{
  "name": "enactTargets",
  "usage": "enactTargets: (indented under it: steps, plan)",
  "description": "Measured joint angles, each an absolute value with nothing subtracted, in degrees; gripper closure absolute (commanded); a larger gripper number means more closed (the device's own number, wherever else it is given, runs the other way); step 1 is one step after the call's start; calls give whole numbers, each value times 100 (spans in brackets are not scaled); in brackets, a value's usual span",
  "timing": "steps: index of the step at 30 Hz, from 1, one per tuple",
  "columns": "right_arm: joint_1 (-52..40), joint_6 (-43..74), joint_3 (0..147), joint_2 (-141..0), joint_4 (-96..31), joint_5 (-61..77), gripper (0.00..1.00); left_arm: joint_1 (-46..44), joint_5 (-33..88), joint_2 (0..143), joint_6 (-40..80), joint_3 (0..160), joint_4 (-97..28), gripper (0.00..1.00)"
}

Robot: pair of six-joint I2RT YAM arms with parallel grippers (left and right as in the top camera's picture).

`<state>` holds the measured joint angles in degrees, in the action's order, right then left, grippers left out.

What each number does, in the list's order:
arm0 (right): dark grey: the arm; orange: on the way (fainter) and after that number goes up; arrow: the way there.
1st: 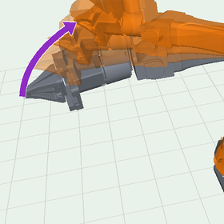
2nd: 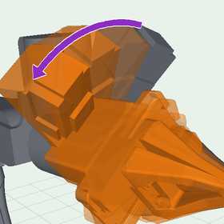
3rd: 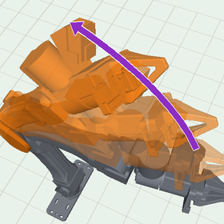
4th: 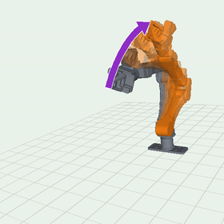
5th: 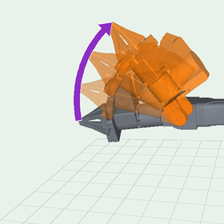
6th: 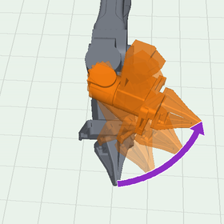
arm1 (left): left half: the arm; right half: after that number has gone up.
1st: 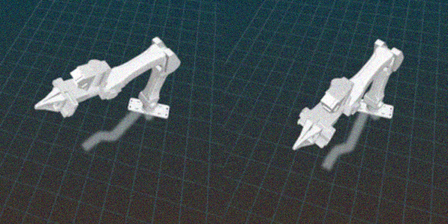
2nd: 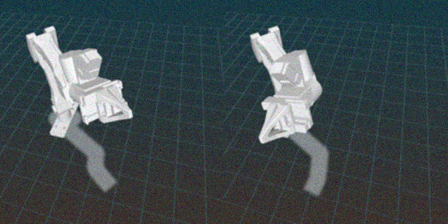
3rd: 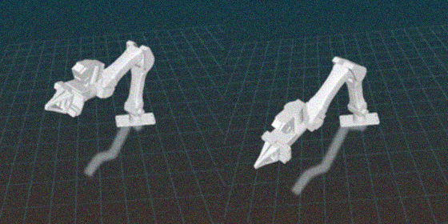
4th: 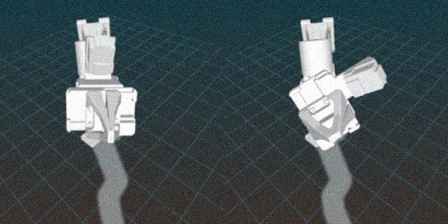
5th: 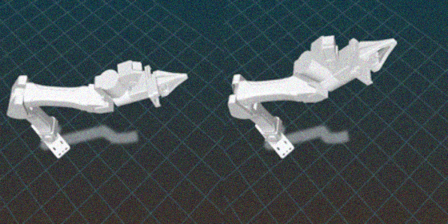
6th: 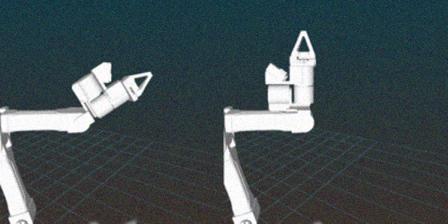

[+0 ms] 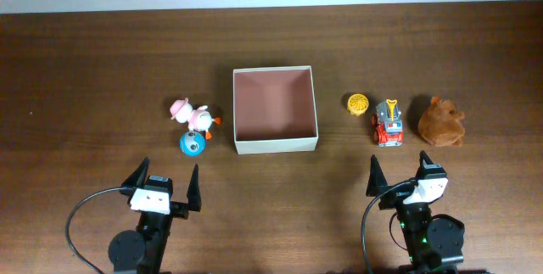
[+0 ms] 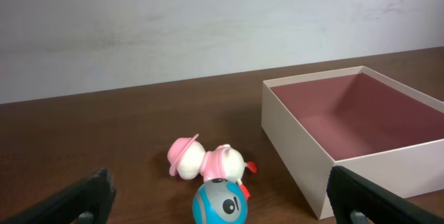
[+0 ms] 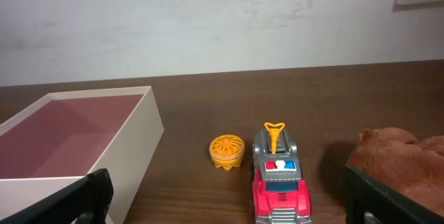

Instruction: Pack container

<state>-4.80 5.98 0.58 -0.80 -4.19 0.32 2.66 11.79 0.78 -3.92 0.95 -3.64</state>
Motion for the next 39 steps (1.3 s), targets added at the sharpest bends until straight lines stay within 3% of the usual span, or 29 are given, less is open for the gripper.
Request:
enactTargets:
  steps: [39]
  plan:
    - [-480, 731, 64, -80, -414, 148, 1, 266, 1179, 78, -392, 95, -364, 0]
